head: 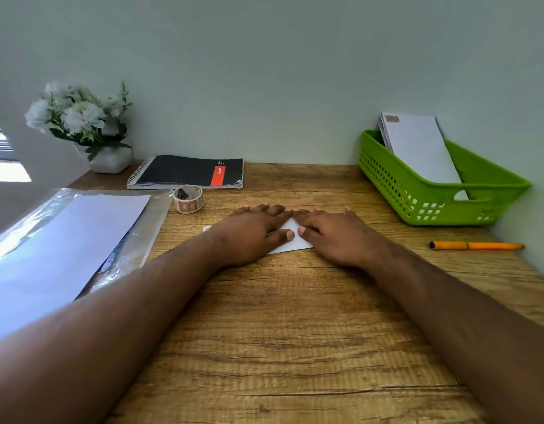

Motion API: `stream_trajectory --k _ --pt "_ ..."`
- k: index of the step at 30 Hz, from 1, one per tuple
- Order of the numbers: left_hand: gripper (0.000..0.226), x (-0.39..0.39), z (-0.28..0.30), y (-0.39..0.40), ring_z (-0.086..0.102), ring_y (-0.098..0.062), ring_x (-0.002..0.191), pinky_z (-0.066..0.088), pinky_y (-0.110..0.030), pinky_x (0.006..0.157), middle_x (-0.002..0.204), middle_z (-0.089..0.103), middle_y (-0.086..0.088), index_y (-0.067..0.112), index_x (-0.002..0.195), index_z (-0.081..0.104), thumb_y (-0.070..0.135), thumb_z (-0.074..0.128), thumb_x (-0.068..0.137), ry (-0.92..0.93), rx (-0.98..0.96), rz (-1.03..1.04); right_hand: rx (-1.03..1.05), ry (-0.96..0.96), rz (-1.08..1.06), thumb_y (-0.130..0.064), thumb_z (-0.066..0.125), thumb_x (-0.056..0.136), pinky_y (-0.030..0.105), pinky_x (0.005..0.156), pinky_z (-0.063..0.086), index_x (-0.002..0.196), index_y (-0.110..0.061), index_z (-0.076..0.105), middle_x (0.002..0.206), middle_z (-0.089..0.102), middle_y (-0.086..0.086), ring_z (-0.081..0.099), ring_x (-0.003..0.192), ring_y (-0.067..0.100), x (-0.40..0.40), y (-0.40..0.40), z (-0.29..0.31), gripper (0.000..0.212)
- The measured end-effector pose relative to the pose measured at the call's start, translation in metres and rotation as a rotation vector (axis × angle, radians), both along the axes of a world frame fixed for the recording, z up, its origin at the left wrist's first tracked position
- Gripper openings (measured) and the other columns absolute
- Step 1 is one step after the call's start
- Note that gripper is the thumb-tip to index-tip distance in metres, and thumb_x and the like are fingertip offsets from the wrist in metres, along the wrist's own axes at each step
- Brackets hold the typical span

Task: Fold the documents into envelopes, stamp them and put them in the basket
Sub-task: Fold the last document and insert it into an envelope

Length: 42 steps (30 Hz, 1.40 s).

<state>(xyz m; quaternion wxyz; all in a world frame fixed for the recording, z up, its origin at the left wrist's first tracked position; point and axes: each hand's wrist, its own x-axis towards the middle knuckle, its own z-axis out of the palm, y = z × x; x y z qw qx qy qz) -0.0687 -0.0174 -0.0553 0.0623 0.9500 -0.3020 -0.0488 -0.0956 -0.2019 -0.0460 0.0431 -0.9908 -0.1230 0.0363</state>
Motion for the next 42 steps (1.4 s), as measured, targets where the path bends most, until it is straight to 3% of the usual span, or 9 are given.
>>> stream_trajectory --k 4,7,10,13,21,27,35,39,42 --pt "0.059 -0.002 0.005 0.001 0.003 -0.014 0.149 0.002 -0.041 0.119 0.162 0.008 0.006 0.030 0.154 0.011 0.053 0.021 0.101 0.005 0.045 -0.008 -0.057 0.031 -0.114 -0.050 0.017 0.101 0.053 0.118 0.000 0.153 -0.025 0.011 0.161 0.007 -0.005 0.011 0.147 0.013 0.003 -0.007 -0.001 0.058" --pt "0.056 -0.007 0.011 -0.005 -0.002 -0.015 0.149 -0.007 -0.045 0.118 0.162 0.005 0.008 0.029 0.153 0.013 0.050 0.022 0.102 -0.185 0.153 -0.011 -0.111 -0.025 -0.115 -0.049 0.016 0.101 0.055 0.117 -0.005 0.153 -0.023 0.012 0.161 0.005 -0.003 0.006 0.148 0.014 0.003 -0.007 -0.002 0.058" --pt "0.049 -0.017 0.008 -0.022 0.014 -0.018 0.147 0.004 -0.039 0.119 0.161 0.015 0.000 0.021 0.151 0.024 0.031 0.031 0.104 -0.250 0.090 -0.003 -0.094 -0.160 -0.054 -0.043 0.018 0.103 0.050 0.117 0.000 0.152 -0.018 0.017 0.161 0.010 0.001 0.007 0.148 0.016 0.004 0.002 -0.005 0.055" --pt "0.048 -0.018 0.008 -0.024 0.024 -0.023 0.144 0.017 -0.036 0.117 0.160 0.020 -0.004 0.017 0.152 0.026 0.025 0.032 0.105 -0.049 -0.090 0.098 0.005 -0.064 -0.061 -0.040 0.020 0.104 0.047 0.118 0.011 0.152 -0.018 0.019 0.160 0.014 0.001 0.011 0.147 0.017 0.006 0.008 -0.008 0.053" --pt "0.076 -0.020 0.007 0.001 -0.004 -0.018 0.149 0.000 -0.043 0.118 0.162 -0.007 0.000 0.022 0.154 -0.004 0.065 0.016 0.096 0.124 0.059 0.178 -0.014 -0.031 -0.133 -0.042 0.018 0.103 0.049 0.118 0.005 0.152 -0.025 0.016 0.160 0.012 -0.006 0.009 0.147 0.014 0.004 0.009 -0.007 0.052" --pt "0.087 -0.037 0.014 0.052 -0.005 -0.021 0.149 0.005 -0.046 0.121 0.162 -0.010 -0.001 0.021 0.154 -0.008 0.073 0.019 0.090 0.167 0.101 0.323 -0.012 -0.046 -0.131 -0.041 0.019 0.104 0.049 0.119 0.007 0.152 -0.026 0.017 0.160 0.013 -0.006 0.011 0.147 0.015 0.002 0.008 -0.007 0.051" --pt "0.077 -0.057 0.016 0.060 0.026 -0.030 0.144 0.021 -0.049 0.117 0.156 0.028 -0.009 0.020 0.151 0.024 0.069 0.029 0.092 -0.096 -0.057 0.434 -0.075 -0.223 -0.093 -0.044 0.019 0.102 0.052 0.118 0.007 0.153 -0.027 0.003 0.161 -0.008 0.001 0.004 0.148 0.022 -0.004 0.017 -0.006 0.057" --pt "0.052 -0.068 0.037 0.110 0.049 -0.024 0.126 0.045 -0.047 0.100 0.140 0.051 -0.004 0.021 0.138 0.047 0.047 0.054 0.093 -0.353 -0.274 0.537 -0.041 -0.353 0.136 -0.044 0.023 0.102 0.045 0.119 0.005 0.149 -0.024 0.028 0.160 0.017 0.001 0.010 0.148 0.019 -0.017 0.056 0.001 0.051" --pt "0.070 -0.067 0.036 0.164 0.047 -0.027 0.128 0.043 -0.048 0.102 0.141 0.050 -0.006 0.019 0.136 0.050 0.060 0.062 0.081 -0.259 -0.074 0.764 0.124 -0.302 0.380 -0.042 0.033 0.101 0.033 0.115 0.019 0.142 -0.019 0.042 0.153 0.036 0.002 0.028 0.142 0.015 -0.034 0.105 0.010 0.048"
